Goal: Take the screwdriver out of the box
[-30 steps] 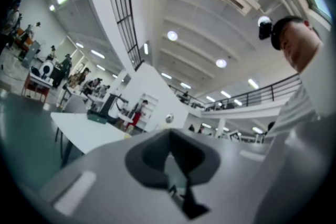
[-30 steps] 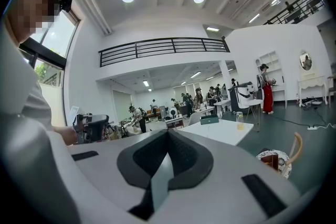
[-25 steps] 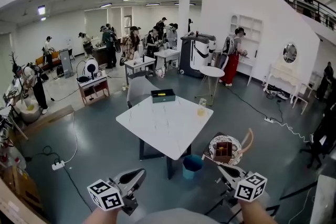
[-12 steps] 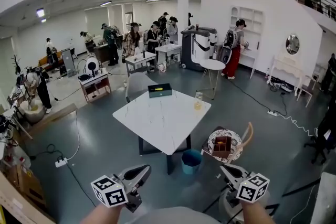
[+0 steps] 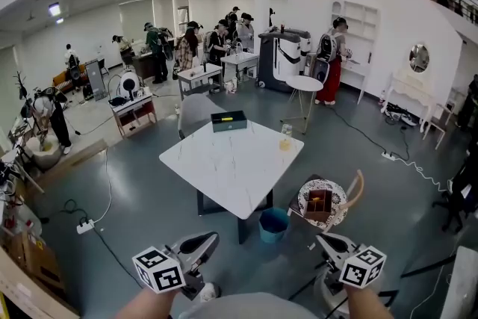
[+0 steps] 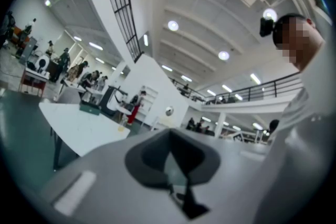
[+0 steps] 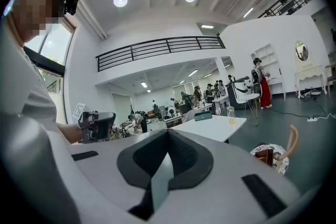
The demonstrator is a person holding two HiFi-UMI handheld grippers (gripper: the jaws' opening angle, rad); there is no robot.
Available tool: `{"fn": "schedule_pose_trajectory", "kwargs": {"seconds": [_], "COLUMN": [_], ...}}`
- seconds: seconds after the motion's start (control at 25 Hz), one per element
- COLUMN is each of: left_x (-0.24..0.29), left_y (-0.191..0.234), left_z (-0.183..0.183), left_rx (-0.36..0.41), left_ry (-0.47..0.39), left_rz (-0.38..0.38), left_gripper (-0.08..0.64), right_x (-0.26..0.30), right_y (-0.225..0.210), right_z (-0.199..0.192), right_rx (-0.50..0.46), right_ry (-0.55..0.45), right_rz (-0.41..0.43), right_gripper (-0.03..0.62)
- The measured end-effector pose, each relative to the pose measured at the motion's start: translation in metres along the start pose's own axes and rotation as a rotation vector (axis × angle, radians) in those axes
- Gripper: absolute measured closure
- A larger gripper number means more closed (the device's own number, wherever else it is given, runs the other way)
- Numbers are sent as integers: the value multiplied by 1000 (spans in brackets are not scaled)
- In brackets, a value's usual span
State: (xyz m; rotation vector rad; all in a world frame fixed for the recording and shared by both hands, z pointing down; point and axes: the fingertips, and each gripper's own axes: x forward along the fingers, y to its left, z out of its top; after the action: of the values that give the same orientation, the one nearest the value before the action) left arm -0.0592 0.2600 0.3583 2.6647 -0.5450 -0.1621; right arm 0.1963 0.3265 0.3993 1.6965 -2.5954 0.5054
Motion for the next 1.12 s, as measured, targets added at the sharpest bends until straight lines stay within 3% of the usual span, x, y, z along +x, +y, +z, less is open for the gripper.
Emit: {"fn": "schedule_pose_trajectory", "kwargs": {"seconds": [0.64, 1.12], "left_x": [34, 45], "left_y": [182, 278], "left_z": [91, 121], "left_rx": [3, -33], "left_ry": [2, 4], "left_rz": [-160, -199], "left_gripper": [555, 555], "right_x": [164, 257], "right_y": [-4, -6], "right_z": [51, 67], "right_rx": [-18, -19], "right_ry": [-50, -10], "right_rz": [-162, -209], "right_gripper": [593, 594]}}
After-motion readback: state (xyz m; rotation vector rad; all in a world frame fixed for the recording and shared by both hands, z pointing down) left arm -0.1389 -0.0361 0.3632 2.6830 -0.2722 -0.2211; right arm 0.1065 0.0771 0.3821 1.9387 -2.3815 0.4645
